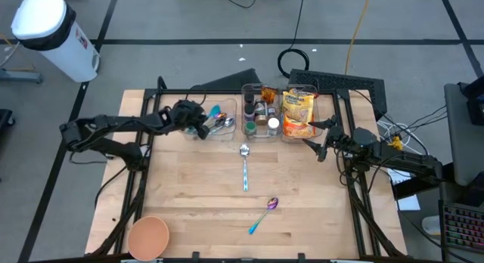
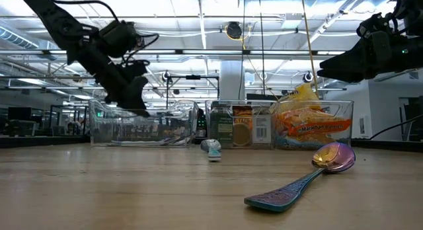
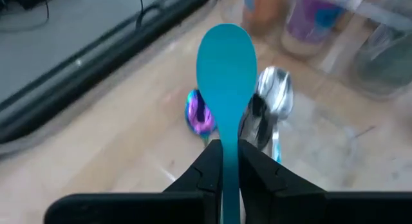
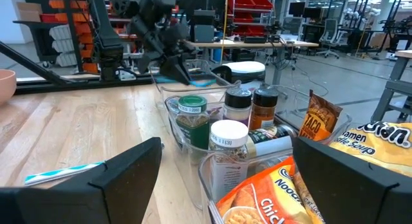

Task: Pick & Place Food Item
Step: Put the blue spoon into the left transparent bin, then put the blue and white spoon into the left transparent bin

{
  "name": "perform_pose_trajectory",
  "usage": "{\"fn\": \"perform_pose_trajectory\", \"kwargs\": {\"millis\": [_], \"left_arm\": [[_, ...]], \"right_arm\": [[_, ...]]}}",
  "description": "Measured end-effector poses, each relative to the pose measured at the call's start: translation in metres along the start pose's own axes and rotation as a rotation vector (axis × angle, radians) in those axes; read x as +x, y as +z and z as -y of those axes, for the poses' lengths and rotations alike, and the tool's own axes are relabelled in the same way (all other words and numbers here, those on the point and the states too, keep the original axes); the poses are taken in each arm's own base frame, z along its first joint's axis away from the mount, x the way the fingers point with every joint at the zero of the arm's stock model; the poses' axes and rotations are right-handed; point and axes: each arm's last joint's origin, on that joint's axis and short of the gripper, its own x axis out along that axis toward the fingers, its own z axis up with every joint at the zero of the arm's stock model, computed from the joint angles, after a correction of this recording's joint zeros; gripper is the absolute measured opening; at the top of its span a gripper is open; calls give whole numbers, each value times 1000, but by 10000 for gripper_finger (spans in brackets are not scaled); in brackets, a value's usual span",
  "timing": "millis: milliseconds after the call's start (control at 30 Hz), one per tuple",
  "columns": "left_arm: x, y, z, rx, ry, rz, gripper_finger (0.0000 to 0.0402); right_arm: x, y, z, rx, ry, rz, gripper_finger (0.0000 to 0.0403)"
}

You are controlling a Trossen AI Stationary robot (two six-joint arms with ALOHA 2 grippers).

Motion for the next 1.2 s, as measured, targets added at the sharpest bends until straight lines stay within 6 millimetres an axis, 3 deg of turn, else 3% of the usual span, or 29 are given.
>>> {"fn": "perform_pose_trajectory", "kwargs": {"millis": [233,633,967,1200], "left_arm": [[13,-9,1,-13,11,-58,36],[14,-6,1,-39,13,-29,43],[13,-6,-2,-88,100,-13,161],[11,2,4,-46,37,7,222]], "right_arm": [[0,0,0,0,0,0,348],[0,0,0,0,0,0,348],[0,0,0,0,0,0,348],[0,0,0,0,0,0,348]]}}
